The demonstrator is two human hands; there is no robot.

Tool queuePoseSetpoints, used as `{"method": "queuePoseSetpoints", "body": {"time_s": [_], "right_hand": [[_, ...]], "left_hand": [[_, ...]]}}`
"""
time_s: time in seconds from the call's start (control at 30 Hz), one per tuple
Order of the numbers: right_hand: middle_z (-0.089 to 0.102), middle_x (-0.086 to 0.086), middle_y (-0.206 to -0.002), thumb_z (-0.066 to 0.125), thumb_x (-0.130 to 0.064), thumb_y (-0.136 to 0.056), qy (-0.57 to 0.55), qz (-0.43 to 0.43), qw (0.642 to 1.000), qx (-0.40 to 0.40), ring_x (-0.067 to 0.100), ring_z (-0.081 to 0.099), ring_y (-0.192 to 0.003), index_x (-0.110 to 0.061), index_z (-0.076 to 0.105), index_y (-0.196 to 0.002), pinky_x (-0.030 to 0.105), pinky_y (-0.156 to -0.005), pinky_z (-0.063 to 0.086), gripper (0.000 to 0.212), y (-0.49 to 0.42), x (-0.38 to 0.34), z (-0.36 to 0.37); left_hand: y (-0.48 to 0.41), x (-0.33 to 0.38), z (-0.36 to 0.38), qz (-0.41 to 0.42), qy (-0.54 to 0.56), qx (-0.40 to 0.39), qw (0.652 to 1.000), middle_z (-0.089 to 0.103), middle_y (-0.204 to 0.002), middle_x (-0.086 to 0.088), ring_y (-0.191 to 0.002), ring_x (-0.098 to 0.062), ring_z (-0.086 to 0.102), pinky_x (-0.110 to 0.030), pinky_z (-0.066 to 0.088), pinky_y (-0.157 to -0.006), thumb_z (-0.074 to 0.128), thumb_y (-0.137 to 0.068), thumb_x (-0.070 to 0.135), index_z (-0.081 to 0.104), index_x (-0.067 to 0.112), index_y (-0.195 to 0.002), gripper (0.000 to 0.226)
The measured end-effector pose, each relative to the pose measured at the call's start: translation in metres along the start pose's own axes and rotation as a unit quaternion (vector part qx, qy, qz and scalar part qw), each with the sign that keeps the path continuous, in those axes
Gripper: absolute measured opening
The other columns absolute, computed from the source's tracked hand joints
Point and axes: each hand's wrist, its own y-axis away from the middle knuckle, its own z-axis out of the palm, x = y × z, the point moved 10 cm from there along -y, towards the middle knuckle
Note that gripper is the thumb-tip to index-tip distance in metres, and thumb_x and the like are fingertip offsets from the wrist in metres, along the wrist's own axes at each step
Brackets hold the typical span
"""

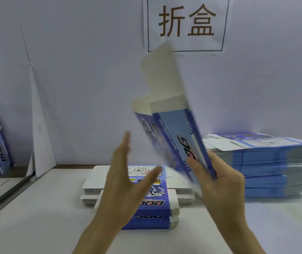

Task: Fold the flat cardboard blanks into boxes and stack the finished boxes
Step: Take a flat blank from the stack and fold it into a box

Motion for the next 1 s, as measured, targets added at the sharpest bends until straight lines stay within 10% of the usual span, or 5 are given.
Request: {"method": "queuePoseSetpoints", "body": {"time_s": [0.13,0.27,0.37,0.57,1.0], "right_hand": [[0.068,0.005,-0.122,0.058,-0.006,-0.088,0.189,-0.185,0.964,-0.004,0.019,0.064,-0.109,-0.008,0.067,-0.121,0.028,-0.095,0.045,0.035,0.026,-0.037,0.029],[0.045,0.009,-0.149,0.054,-0.027,-0.089,0.152,-0.205,0.947,-0.195,0.025,0.042,-0.139,-0.009,0.056,-0.136,0.042,-0.111,0.040,0.051,0.036,-0.034,0.066],[0.029,0.000,-0.158,0.058,-0.040,-0.095,0.127,-0.049,0.979,-0.150,0.016,0.024,-0.147,-0.020,0.041,-0.147,0.042,-0.118,0.027,0.059,0.008,0.004,0.036],[0.076,-0.007,-0.094,0.071,-0.043,-0.067,-0.162,0.281,0.932,-0.158,0.013,0.074,-0.078,-0.022,0.064,-0.113,0.022,-0.055,0.057,0.051,0.002,0.066,0.014],[0.077,0.004,-0.094,0.074,-0.039,-0.062,-0.241,0.297,0.916,-0.122,0.024,0.075,-0.077,-0.019,0.065,-0.113,0.028,-0.054,0.057,0.055,0.007,0.067,0.020]], "left_hand": [[0.030,0.018,0.068,0.000,0.150,-0.274,0.950,0.045,-0.142,0.025,-0.132,0.002,0.042,-0.026,0.044,-0.104,0.074,-0.065,0.067,0.020,0.046,-0.145,0.099],[0.005,-0.016,0.014,-0.066,0.155,0.032,0.985,0.072,-0.093,0.019,-0.089,-0.007,0.069,-0.025,0.055,-0.077,0.059,-0.074,0.055,0.060,0.030,-0.106,0.041],[-0.010,-0.028,-0.014,-0.064,0.097,0.053,0.992,0.073,-0.088,0.008,-0.081,-0.013,0.068,-0.027,0.054,-0.072,0.054,-0.079,0.043,0.062,0.025,-0.100,0.029],[-0.014,-0.035,-0.008,-0.080,0.133,-0.018,0.988,0.075,-0.095,0.008,-0.086,-0.013,0.072,-0.021,0.057,-0.060,0.059,-0.078,0.032,0.061,0.024,-0.107,0.030],[-0.013,-0.042,-0.001,-0.122,0.166,-0.031,0.978,0.074,-0.099,0.010,-0.088,-0.012,0.072,-0.024,0.058,-0.060,0.061,-0.074,0.041,0.056,0.030,-0.111,0.039]]}}
